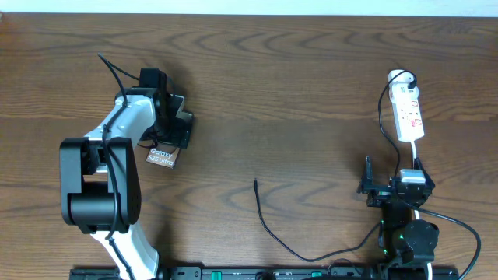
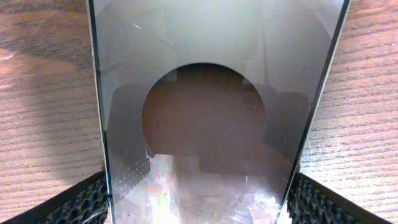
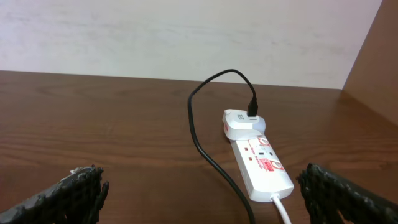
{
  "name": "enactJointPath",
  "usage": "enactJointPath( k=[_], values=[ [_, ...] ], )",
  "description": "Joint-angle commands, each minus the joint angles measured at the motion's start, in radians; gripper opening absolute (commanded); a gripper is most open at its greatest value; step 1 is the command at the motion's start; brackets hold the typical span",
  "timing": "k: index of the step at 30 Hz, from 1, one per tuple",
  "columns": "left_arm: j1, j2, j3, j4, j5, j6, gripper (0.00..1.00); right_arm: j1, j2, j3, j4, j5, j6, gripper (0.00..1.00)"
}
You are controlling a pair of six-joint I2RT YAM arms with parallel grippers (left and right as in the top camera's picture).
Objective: Plug charger to phone and switch on socket
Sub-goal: 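Close the left gripper on the phone box edges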
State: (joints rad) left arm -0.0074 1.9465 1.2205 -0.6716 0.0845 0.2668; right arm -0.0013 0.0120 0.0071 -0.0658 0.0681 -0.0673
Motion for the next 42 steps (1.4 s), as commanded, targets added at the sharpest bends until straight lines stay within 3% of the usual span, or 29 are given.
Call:
enactJointPath(
  k=[1,29,38,42],
  values=[
    [0.003,0.014,-0.026,0.007,0.039,0.014,0.85,0.007,-0.006,-0.002,-0.004,0.008,-0.013,0.99],
    [0.003,0.014,-0.026,0.0,0.039,0.013,0.62,0.007,-0.006,-0.002,-0.003,0.008,-0.013,0.99],
    [0.003,0.014,-0.026,0.0,0.039,0.013,0.43,0.007,-0.006,-0.002,-0.003,0.008,-0.013,0.99],
    [0.003,0.014,-0.026,0.0,0.039,0.013,0.26,0.007,-0.006,-0.002,-0.003,0.008,-0.013,0.99]
  ],
)
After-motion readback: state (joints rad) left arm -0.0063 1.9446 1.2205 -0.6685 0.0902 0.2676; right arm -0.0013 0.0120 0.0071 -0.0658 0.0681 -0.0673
